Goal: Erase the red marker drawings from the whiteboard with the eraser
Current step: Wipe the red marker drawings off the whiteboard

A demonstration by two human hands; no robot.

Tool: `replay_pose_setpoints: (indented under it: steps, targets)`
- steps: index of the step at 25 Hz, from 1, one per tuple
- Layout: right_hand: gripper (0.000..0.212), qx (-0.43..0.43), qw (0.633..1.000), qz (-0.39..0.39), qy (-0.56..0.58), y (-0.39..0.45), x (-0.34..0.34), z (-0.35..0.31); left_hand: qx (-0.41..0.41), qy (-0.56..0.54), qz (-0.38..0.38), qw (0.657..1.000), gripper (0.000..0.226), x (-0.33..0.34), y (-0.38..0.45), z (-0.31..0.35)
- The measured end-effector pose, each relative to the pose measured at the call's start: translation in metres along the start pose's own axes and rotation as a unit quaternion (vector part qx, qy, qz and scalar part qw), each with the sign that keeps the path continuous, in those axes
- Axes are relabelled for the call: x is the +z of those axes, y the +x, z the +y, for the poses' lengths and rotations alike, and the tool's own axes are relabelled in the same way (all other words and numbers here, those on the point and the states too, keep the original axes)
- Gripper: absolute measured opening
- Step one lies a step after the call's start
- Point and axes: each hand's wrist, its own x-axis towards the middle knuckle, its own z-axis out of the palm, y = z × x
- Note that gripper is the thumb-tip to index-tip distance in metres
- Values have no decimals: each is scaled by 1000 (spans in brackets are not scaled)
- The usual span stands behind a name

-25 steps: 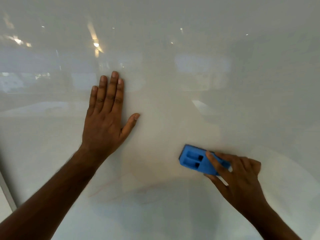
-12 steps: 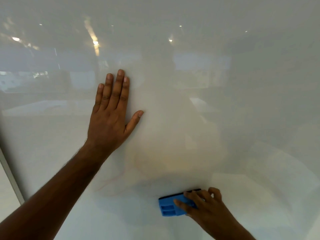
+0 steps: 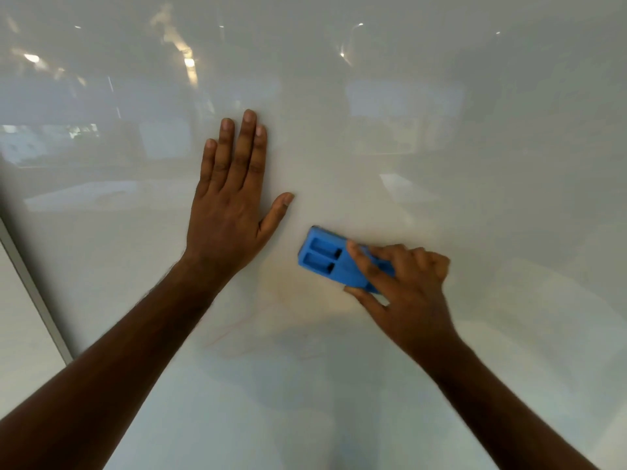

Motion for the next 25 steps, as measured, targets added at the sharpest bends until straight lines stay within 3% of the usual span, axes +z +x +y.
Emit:
replay_pose_setpoints:
  steps: [3,7,10,12,18,21,25]
  targets:
    - [54,-94,995,-38,2,-44,23,-39,37,1,-17,999,82,-6,-1,-12]
    - [50,-175,978,-114,-11,-121,30,-28,104,20,-19,994,78,-15,-5,-42]
    - [64,-142,980,-123,-64,-140,20,-2,101,27,-18,994,76,-22,-12,-75]
    - [61,-100,989,-88,-62,-129,11,10,84,31,-22,996,76,-26,-20,-95]
    - [66,39,999,-9,-13,-22,2,-15,35,13,-10,999,72,-19,-28,-94]
    - [63,30,999,-13,18,3,17,-66,38,11,-8,999,72,-18,-28,-93]
    - [58,-69,996,-59,19,-43,36,-98,98,29,-16,995,72,-22,-28,-112]
